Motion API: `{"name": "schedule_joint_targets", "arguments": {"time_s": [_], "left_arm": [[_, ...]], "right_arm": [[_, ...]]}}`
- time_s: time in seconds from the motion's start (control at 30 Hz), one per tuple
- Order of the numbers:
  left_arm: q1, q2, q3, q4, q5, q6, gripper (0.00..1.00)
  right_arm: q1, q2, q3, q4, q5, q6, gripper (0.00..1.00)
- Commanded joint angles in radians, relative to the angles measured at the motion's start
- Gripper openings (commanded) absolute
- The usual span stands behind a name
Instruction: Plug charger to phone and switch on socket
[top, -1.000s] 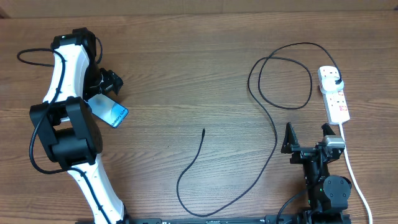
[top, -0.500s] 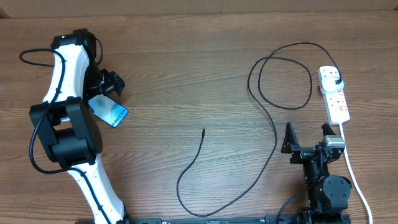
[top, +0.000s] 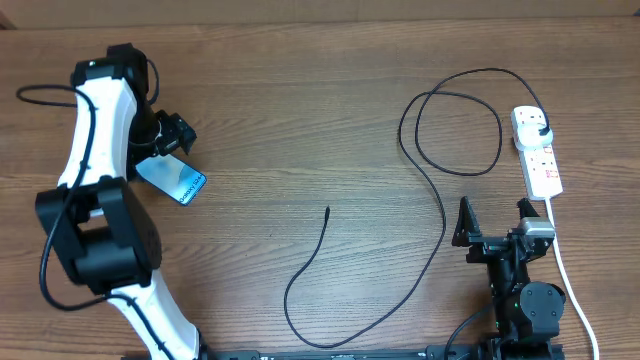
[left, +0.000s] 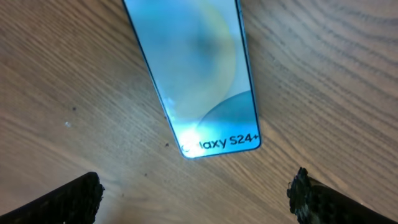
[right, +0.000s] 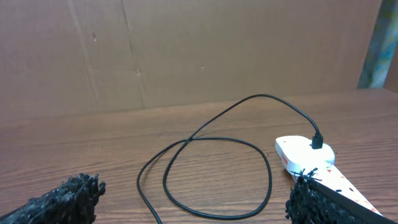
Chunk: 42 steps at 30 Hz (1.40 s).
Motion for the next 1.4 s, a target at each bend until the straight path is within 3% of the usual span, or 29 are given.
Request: {"name": "schedule_joint_targets", "arguments": {"time_s": [0.0,0.6,1.37], "left_arm": [[0.013,-0.067,-0.098,0.074,0.024,0.035,1.00],[0.013,-0.065,-0.106,0.123,0.029,-0.166,1.00],[0.036,0.041,-0.106,0.159,0.029,-0.162,0.99]], "right_arm": [[0.006,-0.012,-0.011,0.006,-0.004,-0.004,1.00],[0.006,-0.012,-0.011,0.006,-0.004,-0.004,1.00],[0.006,-0.012,-0.011,0.006,-0.004,-0.004,1.00]]}}
